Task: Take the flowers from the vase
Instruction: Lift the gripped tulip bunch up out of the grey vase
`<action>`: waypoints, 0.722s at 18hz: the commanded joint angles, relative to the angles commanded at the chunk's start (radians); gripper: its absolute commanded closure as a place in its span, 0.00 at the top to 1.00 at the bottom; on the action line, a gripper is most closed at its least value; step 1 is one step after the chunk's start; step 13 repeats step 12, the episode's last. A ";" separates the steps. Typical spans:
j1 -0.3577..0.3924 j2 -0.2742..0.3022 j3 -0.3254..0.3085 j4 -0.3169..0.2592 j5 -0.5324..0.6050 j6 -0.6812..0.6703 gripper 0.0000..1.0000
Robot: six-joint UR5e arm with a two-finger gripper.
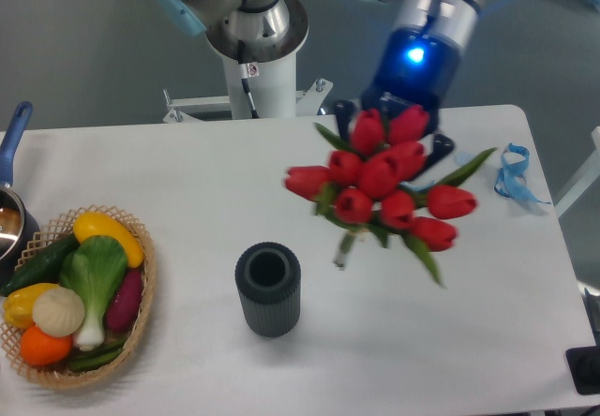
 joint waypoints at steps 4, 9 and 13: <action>0.006 0.000 0.000 0.000 0.008 0.019 0.21; 0.017 0.002 -0.011 -0.002 0.005 0.020 0.21; 0.019 0.002 -0.011 -0.002 0.000 0.020 0.21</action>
